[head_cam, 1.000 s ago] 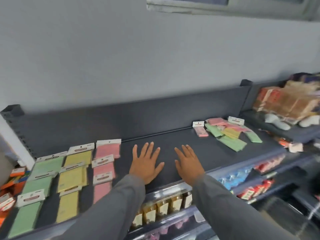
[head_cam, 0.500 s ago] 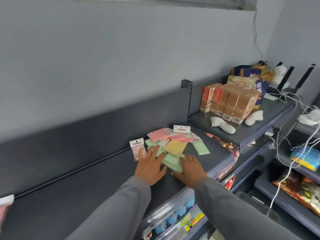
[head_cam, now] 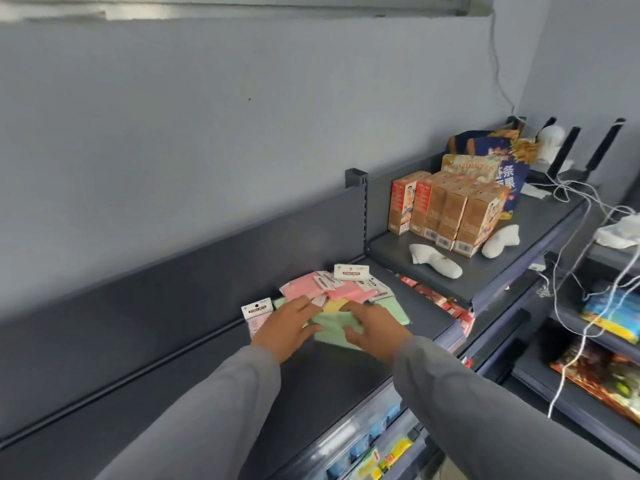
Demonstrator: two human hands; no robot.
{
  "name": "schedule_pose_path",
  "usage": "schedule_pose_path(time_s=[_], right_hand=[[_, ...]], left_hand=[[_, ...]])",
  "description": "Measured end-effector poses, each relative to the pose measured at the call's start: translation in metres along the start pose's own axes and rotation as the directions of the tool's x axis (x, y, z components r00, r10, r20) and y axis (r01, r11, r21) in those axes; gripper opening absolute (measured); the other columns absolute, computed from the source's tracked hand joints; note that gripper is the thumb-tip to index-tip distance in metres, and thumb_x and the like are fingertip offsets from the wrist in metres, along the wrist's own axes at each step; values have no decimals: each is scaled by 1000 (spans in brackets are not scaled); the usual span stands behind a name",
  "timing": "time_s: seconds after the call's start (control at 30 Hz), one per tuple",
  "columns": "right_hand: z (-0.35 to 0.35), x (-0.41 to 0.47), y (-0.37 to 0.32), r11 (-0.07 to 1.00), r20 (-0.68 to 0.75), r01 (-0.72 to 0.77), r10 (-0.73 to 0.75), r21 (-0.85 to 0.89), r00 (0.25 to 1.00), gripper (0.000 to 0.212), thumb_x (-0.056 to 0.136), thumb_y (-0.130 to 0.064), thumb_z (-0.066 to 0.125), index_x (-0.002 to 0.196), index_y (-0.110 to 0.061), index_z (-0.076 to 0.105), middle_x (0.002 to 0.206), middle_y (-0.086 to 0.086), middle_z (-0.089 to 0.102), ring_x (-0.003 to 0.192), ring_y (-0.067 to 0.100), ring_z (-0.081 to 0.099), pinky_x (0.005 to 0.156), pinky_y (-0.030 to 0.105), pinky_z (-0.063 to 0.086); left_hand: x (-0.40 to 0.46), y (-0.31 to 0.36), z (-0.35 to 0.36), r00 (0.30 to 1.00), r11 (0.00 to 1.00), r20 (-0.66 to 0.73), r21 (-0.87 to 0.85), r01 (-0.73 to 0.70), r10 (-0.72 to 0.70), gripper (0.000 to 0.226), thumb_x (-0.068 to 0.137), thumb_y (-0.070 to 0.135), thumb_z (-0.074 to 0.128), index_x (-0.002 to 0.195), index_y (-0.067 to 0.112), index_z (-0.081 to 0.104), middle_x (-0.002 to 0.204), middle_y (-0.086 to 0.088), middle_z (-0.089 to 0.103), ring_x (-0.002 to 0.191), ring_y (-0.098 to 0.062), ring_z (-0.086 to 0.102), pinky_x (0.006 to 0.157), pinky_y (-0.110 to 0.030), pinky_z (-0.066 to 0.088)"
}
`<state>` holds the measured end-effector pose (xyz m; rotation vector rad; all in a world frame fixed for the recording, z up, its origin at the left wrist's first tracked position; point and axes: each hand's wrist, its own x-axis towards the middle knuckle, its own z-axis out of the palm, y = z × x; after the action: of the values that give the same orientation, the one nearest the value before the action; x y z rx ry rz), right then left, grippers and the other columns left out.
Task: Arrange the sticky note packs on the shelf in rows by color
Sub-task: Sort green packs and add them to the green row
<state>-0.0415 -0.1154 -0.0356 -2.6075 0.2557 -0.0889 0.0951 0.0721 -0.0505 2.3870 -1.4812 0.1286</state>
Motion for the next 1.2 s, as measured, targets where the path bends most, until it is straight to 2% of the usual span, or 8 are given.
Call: schedule_pose_path(time_s=[0.13, 0.27, 0.37, 0.57, 0.8, 0.93, 1.1, 1.2], right_hand=[[4, 0, -15, 897, -203, 16, 83, 443, 976, 53, 89, -30, 72, 131, -39, 42, 84, 0, 58, 69, 12, 52, 74, 31, 48], [20, -8, -43, 887, -260, 58, 70, 457, 963, 10, 98, -28, 61, 103, -26, 53, 67, -8, 46, 59, 6, 41, 61, 20, 37], [38, -8, -60, 856, -271, 26, 135, 517, 953, 23, 99, -22, 59, 78, -23, 50, 69, -10, 45, 63, 7, 39, 62, 23, 37], [52, -4, -77, 681, -130, -47, 206, 731, 970, 11, 95, -13, 65, 88, -6, 61, 88, 17, 64, 80, 25, 64, 69, 51, 62], [62, 7, -117, 548, -111, -13, 192, 837, 975, 4, 95, -8, 64, 99, -7, 66, 98, 14, 73, 83, 24, 70, 61, 34, 59], [85, 7, -153, 552, -87, -18, 164, 833, 983, 29, 93, -24, 70, 72, -11, 54, 67, -3, 58, 56, 4, 53, 53, 17, 41], [129, -4, -204, 328, 46, -68, 75, 942, 996, 24, 96, -25, 66, 99, -1, 61, 89, 8, 73, 74, 16, 74, 52, 33, 59], [158, -14, -233, 347, 130, -119, -8, 930, 991, 18, 93, -18, 70, 106, -7, 64, 102, 9, 74, 87, 22, 73, 69, 40, 62]], left_hand=[[-14, -3, -19, 983, 968, 43, -172, 181, -176, 45, 100, 26, 55, 141, 41, 43, 137, 7, 56, 123, -18, 52, 103, -39, 43], [-37, -9, -30, 972, 924, 8, -308, 225, -234, 32, 100, 21, 54, 120, 42, 42, 125, 11, 63, 109, -18, 61, 95, -41, 49], [-55, -10, -31, 931, 811, -88, -525, 259, -354, 20, 97, 16, 61, 97, 36, 57, 106, 15, 67, 97, -11, 63, 81, -30, 51], [-80, -11, -44, 841, 672, -167, -687, 275, -514, 20, 90, 8, 68, 85, 27, 73, 91, 12, 74, 90, -5, 66, 74, -15, 47], [-114, -14, -66, 714, 416, -21, -825, 383, -700, 52, 82, 30, 80, 126, 32, 54, 106, 5, 73, 94, -12, 70, 81, -31, 59], [-162, -20, -79, 664, 362, 76, -789, 496, -744, 24, 87, 28, 77, 105, 14, 73, 97, -8, 78, 85, -23, 73, 74, -46, 59], [-247, -32, -96, 409, 378, -177, -788, 486, -895, 20, 92, 29, 71, 101, 11, 67, 93, -5, 74, 80, -22, 70, 52, -32, 57], [-305, -44, -115, 267, 394, -296, -777, 491, -917, 21, 93, 28, 68, 107, 16, 59, 100, -3, 69, 90, -22, 68, 63, -35, 58]])
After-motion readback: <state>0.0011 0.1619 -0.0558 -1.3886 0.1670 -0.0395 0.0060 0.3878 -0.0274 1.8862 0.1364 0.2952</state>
